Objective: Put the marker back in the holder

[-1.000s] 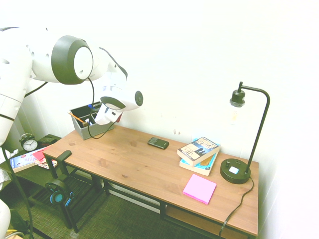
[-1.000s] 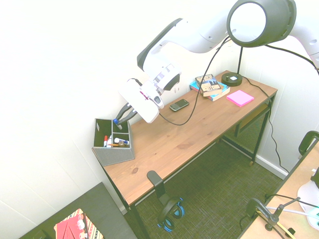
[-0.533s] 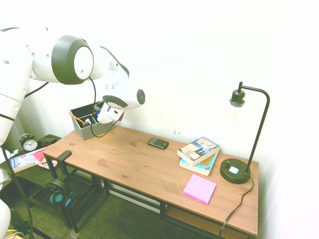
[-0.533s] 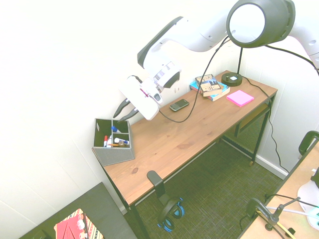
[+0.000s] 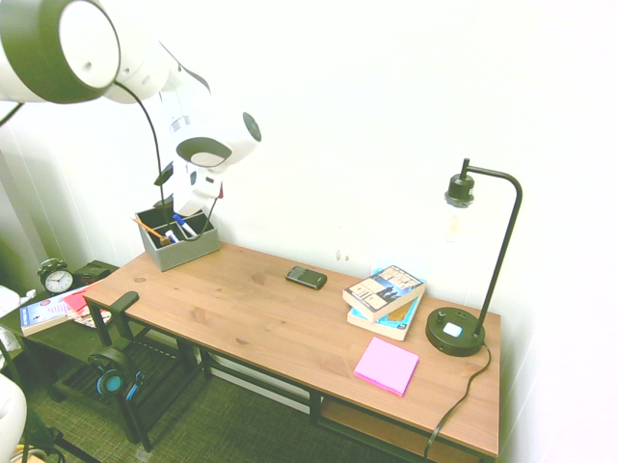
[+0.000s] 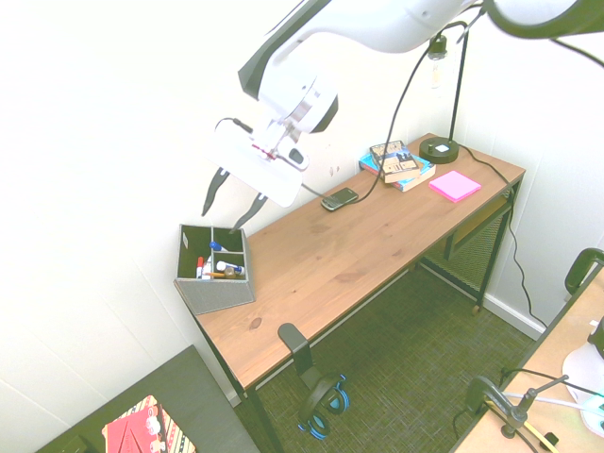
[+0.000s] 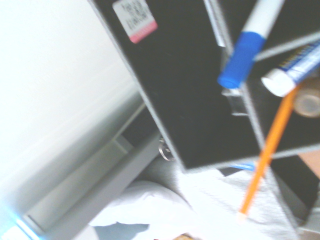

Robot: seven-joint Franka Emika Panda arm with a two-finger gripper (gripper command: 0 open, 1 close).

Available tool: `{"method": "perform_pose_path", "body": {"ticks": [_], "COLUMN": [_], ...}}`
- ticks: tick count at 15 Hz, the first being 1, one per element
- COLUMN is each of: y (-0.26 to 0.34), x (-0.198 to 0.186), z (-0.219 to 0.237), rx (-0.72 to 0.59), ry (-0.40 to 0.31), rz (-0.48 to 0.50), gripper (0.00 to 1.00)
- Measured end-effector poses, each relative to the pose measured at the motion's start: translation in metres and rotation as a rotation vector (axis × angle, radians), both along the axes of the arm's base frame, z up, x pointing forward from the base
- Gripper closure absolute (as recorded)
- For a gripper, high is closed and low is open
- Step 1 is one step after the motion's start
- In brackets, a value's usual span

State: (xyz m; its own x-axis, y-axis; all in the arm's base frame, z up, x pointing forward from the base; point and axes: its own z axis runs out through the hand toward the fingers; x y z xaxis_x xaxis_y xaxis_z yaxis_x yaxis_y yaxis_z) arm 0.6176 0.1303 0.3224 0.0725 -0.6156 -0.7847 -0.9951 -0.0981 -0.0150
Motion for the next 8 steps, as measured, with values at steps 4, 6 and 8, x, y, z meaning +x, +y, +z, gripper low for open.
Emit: {"method": "perform_pose_path", "body": {"ticks": [4,6,8], "y": [-0.107,-0.122,-0.127], "x": [-0.054,-0.089,-0.115], "z": [0.083,0.115,0.124], "rx": [-0.166,-0.263,-0.365], "ry": [-0.093,-0.134,-0.161], "rz": [0.164,0.248,0.341], "gripper": [0.00,0.00,0.00]}}
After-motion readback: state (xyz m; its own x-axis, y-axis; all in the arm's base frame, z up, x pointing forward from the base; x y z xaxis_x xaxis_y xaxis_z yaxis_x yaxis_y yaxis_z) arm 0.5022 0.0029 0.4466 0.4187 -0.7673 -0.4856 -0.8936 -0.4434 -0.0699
